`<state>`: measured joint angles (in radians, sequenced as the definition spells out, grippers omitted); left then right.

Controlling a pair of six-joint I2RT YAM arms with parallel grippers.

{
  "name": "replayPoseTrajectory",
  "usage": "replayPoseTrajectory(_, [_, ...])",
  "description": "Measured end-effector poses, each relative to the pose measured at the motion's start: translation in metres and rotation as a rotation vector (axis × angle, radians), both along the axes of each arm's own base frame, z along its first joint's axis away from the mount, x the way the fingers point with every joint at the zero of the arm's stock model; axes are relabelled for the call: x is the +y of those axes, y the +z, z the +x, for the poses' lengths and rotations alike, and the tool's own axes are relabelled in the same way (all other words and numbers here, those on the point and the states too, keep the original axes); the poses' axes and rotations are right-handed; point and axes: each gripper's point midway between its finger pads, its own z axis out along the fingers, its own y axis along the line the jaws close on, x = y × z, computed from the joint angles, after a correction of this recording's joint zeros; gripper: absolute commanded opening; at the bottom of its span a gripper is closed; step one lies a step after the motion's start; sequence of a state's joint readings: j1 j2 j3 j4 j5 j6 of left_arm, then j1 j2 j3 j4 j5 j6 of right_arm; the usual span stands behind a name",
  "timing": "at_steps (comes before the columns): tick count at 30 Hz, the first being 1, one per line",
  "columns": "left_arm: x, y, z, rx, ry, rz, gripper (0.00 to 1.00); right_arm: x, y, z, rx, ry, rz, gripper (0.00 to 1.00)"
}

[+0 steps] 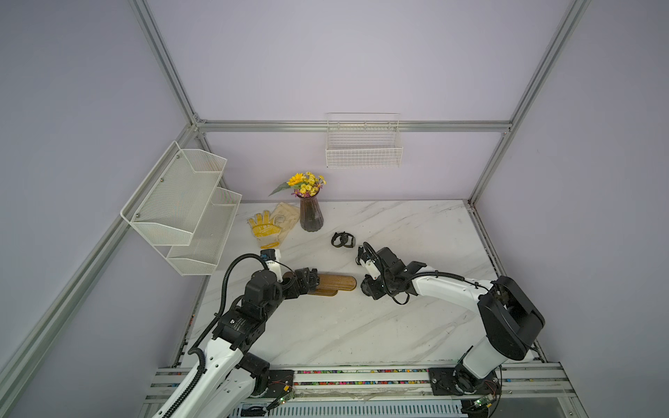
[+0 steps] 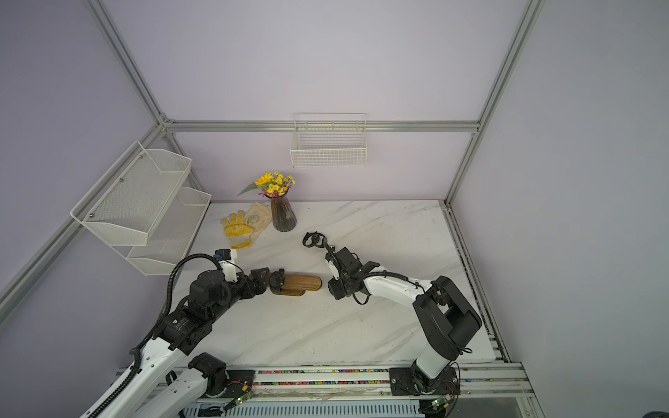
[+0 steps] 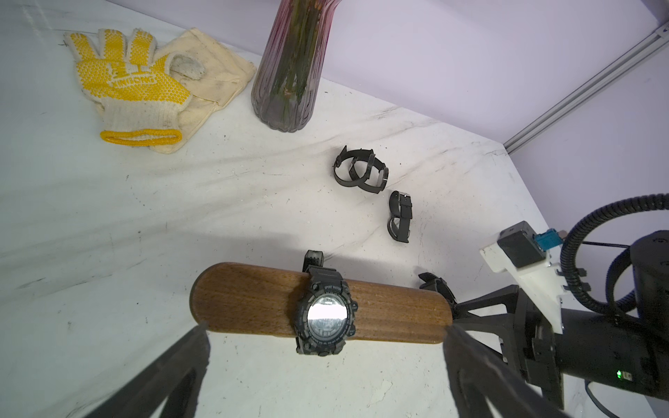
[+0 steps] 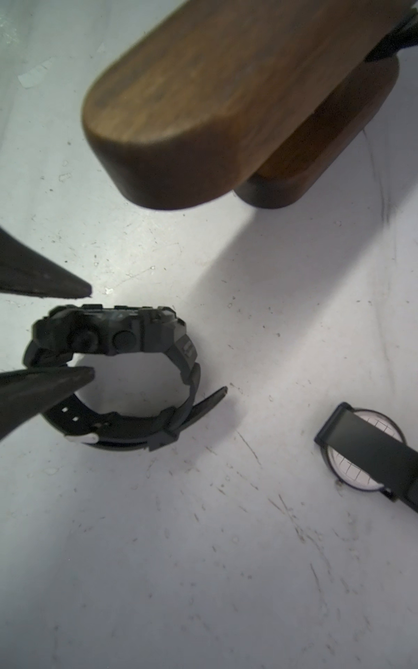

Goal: Place watch on stand
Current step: Pick up the watch at the center of the board.

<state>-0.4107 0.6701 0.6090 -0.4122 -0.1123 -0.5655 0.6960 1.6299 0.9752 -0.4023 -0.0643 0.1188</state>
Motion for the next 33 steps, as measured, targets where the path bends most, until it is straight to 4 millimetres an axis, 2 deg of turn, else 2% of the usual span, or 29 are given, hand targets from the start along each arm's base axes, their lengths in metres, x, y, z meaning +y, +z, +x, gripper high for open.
replayPoseTrajectory(2, [0.0,0.0,0.0,0.0,0.0,0.0,1.0,-0.003,-0.001,-0.004,0.001,0.001,0.002,0.44])
replayPoseTrajectory(7, [0.0,0.0,0.0,0.001,0.0,0.0,1.0,-0.005,-0.004,-0.011,0.01,0.004,0.001,0.44])
replayPoseTrajectory(17, [0.0,-0.003,0.001,0.01,0.0,0.004,1.0,0.021,-0.004,-0.033,0.01,0.093,0.012,0.44])
replayPoseTrajectory(30, [-0.001,-0.005,0.002,0.016,0.0,0.007,1.0,0.015,-0.012,-0.034,-0.011,0.065,-0.033,0.36])
replayPoseTrajectory(33, [-0.001,-0.005,0.002,0.016,0.0,0.007,1.0,0.015,-0.019,-0.031,-0.009,0.054,-0.059,0.33])
